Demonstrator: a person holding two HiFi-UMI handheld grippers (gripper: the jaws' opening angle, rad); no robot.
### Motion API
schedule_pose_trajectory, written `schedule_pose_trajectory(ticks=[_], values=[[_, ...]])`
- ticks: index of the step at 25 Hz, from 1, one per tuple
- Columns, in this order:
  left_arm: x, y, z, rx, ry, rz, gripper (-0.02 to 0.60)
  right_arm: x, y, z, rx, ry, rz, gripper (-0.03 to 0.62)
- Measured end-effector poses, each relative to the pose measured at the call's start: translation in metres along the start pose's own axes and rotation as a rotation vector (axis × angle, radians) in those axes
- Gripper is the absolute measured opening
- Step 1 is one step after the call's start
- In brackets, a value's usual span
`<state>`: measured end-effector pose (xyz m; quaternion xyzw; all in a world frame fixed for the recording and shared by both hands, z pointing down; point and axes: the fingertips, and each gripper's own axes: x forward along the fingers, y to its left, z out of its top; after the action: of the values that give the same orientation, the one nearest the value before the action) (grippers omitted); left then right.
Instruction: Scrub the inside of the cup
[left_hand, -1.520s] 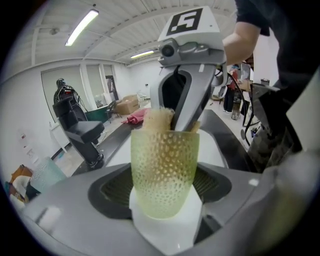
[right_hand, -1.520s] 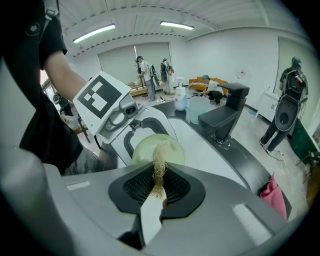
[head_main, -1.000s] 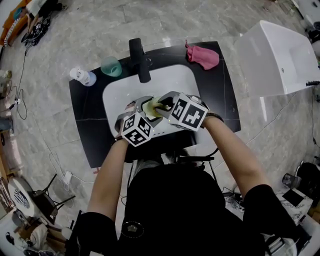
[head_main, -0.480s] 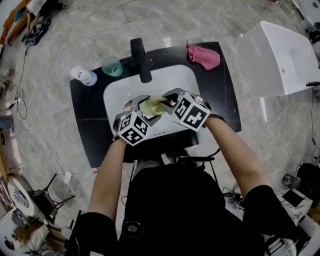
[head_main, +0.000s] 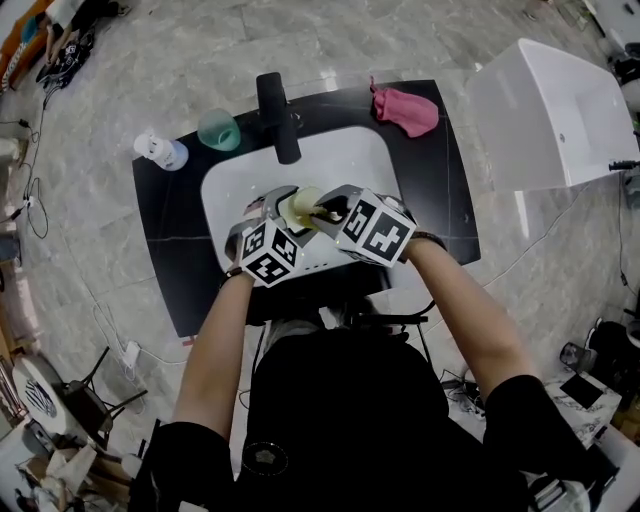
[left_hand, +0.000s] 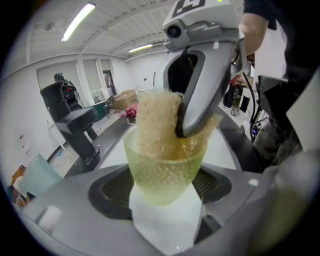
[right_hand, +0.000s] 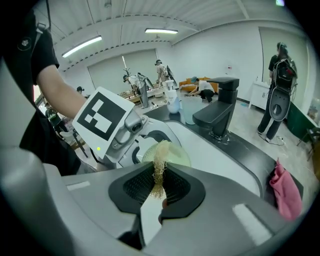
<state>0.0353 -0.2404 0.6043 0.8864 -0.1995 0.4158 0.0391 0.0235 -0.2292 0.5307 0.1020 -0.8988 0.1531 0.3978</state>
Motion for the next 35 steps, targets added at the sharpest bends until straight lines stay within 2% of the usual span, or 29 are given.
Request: schedule_pose_trajectory(ticks=[7,13,25,29,35], values=[[0.014,-0.001,-0.009,-0.019,0.018,-0.006,0.354,0.008,0.004,0.000,0.023,0.000,0.014,0.043],[0.032,-0.006,-0.022,-0.130,-0.009,-0.041,0.353,0.001,-0.007,-0.012,0.072,-0.011,-0.009,0.043],[0.073,-0.001,-0.059,-0.316,-0.019,-0.081,0.353,-0.035,-0.069,-0.023,0.297,-0.177,-0.239,0.041],[0.084,-0.002,-0.067,-0.377,-0.026,-0.087,0.353,-0.044,-0.079,-0.027,0.357,-0.219,-0.266,0.041],[0.095,-0.005,-0.075,-0.453,-0.046,-0.093,0.354,-0.049,-0.085,-0.038,0.396,-0.228,-0.284,0.041]])
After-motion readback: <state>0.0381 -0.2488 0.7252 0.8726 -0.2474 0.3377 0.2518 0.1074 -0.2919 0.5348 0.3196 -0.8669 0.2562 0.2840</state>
